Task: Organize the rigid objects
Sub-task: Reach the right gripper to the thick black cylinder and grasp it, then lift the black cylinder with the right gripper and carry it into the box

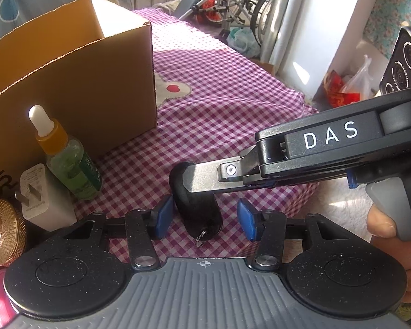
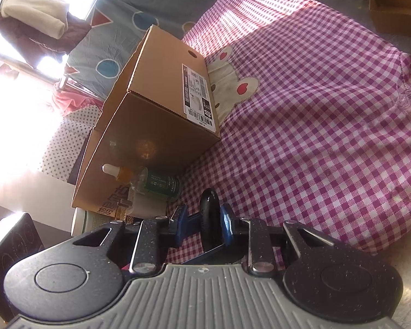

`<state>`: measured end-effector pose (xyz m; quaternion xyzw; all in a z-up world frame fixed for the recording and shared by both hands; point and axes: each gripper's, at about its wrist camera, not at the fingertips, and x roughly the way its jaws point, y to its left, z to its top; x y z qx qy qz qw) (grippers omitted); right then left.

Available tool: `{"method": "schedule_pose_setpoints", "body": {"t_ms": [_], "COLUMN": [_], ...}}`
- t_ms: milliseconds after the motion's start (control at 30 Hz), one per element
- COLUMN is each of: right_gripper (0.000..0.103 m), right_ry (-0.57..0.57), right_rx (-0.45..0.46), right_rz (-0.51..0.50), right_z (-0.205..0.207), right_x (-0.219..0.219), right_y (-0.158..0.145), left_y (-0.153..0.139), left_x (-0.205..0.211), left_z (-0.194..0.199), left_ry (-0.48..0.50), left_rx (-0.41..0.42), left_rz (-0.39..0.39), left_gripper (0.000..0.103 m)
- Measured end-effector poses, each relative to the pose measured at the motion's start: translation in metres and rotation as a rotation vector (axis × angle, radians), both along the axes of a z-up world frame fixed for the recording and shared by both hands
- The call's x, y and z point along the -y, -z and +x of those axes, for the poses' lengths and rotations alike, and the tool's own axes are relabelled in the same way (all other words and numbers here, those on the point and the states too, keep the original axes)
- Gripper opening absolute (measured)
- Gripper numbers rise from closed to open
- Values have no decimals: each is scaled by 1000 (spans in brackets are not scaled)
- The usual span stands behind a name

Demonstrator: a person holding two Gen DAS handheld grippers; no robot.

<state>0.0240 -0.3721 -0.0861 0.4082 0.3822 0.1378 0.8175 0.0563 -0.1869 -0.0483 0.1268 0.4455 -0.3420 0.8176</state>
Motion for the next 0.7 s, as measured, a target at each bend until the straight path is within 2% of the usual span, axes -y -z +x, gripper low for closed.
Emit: {"method": "schedule_pose_setpoints", "body": {"t_ms": [67,333,500,700], "right_gripper": [24,24,18,17], "right_ry": [-7,-5,1,11], "right_rx": [2,-27,-35,-28], "right_rz": [5,-9,0,6], "right_z": [1,9,12,7], "right_x": [-2,-8,-11,-8], "right_y": [-1,9,18,15], "left_y": [0,0,0,-1], "left_x": [0,0,0,-2], "left_z": [0,-1,-2,-1], "left_ry": [3,7,14,16], "left_rx": [3,9,23,13], "left_rz": [1,0,8,-4], "left_gripper": [50,50,49,48]}}
